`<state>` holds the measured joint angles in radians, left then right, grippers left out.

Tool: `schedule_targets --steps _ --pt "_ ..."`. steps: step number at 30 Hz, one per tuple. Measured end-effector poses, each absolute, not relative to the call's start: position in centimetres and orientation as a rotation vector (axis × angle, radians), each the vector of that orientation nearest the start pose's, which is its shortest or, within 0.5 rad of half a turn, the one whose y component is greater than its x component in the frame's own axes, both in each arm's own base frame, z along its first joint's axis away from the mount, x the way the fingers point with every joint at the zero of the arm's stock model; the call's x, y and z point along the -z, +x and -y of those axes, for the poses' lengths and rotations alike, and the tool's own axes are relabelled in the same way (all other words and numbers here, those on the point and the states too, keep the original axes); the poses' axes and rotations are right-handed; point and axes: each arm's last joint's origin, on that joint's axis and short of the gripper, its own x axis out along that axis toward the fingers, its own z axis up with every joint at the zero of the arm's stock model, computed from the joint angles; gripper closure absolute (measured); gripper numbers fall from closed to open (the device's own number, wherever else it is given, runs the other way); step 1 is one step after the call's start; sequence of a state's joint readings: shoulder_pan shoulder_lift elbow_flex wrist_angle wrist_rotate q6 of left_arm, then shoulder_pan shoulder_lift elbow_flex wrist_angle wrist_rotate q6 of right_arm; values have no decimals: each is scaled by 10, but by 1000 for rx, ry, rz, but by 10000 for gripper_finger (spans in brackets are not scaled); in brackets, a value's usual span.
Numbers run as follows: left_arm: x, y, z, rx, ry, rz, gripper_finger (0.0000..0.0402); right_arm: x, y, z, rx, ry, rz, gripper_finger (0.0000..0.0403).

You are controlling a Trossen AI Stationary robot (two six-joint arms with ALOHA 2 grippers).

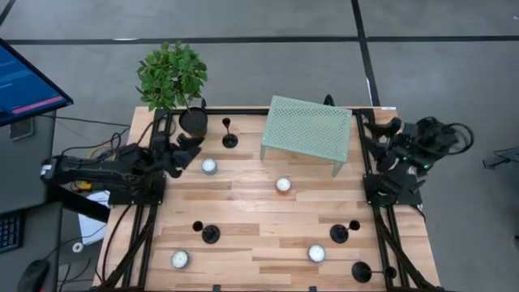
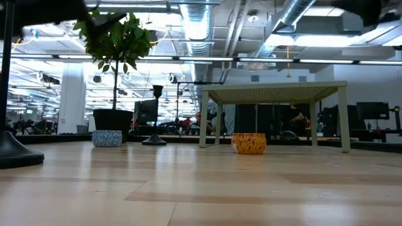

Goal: Pick & Place candle stick holders
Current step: Put the candle holder on the shelf

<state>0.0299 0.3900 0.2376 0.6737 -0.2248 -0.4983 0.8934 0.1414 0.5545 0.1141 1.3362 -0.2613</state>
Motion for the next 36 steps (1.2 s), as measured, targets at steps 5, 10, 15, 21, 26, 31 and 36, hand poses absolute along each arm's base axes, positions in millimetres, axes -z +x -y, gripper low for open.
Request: schedule_targets --steps 5,10,15,21,26,31,36 --pt "-304 133 -10 -127 -436 523 101 -373 39 -7 503 85 47 117" --pt "-331 138 -10 -154 -373 520 101 -413 42 -22 435 41 10 117" --pt "-347 135 -11 -182 -371 530 101 -437 45 -39 354 55 10 117" --pt "-360 131 -11 -172 -373 570 101 -448 47 -68 251 102 13 117" --pt "-362 130 -11 -154 -415 578 101 -453 46 -89 182 196 18 117" --pt "-363 130 -11 -133 -464 586 101 -467 41 -98 120 419 25 117" --pt "-367 127 -9 -63 -458 629 101 -497 35 -99 64 414 14 117"
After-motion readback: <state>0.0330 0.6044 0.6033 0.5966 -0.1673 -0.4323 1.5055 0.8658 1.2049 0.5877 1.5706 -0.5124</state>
